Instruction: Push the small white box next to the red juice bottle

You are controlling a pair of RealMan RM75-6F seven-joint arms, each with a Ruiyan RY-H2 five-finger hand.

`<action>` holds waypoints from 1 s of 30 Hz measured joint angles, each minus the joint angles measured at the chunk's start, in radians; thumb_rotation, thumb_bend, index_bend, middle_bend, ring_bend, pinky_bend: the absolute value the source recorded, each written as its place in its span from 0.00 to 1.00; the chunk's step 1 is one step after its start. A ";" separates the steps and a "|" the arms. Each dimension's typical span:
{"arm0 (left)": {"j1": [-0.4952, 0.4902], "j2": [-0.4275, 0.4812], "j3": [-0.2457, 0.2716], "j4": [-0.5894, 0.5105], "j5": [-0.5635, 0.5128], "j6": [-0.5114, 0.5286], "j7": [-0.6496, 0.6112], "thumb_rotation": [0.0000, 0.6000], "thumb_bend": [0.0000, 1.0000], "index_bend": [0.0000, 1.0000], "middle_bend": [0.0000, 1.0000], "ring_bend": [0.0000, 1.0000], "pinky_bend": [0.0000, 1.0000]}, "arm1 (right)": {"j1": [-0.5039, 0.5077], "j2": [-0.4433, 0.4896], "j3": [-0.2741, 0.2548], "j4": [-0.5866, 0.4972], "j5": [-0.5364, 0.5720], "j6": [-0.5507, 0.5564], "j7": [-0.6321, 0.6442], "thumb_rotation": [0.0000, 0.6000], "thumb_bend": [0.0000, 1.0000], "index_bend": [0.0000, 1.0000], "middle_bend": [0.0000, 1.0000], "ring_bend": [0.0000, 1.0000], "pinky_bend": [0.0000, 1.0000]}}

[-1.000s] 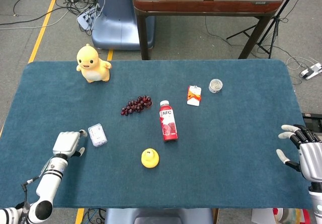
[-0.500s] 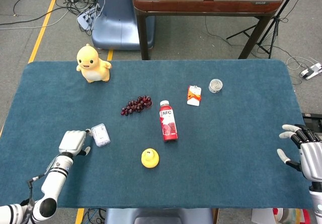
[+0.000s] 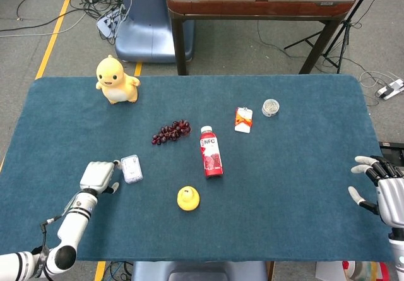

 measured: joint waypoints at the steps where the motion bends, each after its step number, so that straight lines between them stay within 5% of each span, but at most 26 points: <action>1: -0.003 -0.002 0.001 -0.001 -0.002 0.001 0.002 1.00 0.35 0.31 1.00 0.99 1.00 | 0.000 0.000 0.000 0.000 0.000 0.000 0.001 1.00 0.21 0.44 0.31 0.21 0.37; 30: -0.101 -0.065 -0.007 0.020 -0.072 0.006 0.051 1.00 0.35 0.31 1.00 0.99 1.00 | -0.001 0.003 0.003 0.004 0.007 -0.001 0.012 1.00 0.21 0.44 0.31 0.21 0.37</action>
